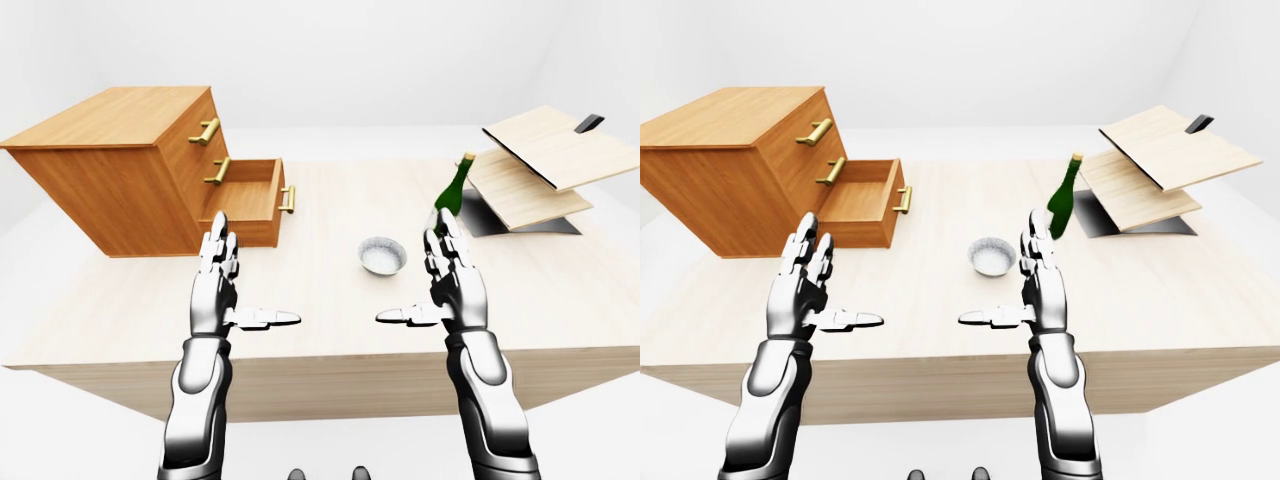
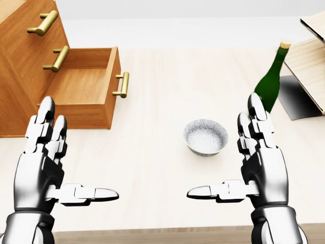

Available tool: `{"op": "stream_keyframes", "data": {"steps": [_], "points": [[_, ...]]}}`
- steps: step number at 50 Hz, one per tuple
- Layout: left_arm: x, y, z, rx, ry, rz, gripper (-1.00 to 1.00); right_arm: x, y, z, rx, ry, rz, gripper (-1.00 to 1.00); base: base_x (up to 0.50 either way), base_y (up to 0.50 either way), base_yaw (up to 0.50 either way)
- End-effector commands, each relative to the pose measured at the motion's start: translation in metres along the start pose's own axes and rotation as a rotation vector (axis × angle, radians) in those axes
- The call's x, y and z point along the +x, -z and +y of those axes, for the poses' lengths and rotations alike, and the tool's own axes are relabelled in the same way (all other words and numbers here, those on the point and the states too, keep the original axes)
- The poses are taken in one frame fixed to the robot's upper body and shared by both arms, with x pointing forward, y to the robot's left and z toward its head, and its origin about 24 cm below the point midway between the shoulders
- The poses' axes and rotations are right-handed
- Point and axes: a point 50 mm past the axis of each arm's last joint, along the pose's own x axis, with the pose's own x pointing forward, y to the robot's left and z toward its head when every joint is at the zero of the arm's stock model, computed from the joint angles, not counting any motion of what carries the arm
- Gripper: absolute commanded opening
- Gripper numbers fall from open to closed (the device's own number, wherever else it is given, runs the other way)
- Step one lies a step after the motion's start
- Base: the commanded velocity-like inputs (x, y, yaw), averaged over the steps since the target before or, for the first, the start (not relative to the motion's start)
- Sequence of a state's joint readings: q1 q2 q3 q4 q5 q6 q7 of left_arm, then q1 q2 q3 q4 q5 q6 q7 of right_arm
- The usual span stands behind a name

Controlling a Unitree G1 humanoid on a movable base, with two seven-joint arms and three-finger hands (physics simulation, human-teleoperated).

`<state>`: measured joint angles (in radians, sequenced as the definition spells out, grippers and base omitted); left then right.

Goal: Put the bowl on top of the cabinet.

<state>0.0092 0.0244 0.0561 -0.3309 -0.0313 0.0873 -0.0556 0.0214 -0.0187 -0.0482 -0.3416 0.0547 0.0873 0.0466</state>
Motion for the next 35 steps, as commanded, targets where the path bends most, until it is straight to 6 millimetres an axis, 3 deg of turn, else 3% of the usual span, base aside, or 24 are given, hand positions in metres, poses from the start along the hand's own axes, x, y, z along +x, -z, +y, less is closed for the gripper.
{"op": "stream_keyframes", "data": {"steps": [1,35], "points": [[-0.0009,-0.0024,-0.0004,0.001,0.003,-0.010,1.00,-0.0012,-0.0024,0.0013,0.002,-0.007,-0.009,1.00,0.00,0.50,0.00],[-0.0018,-0.0040,-0.0016,0.000,0.009,-0.016,1.00,-0.0014,0.0002,0.0011,-0.008,-0.013,0.002,1.00,0.00,0.50,0.00]]}}
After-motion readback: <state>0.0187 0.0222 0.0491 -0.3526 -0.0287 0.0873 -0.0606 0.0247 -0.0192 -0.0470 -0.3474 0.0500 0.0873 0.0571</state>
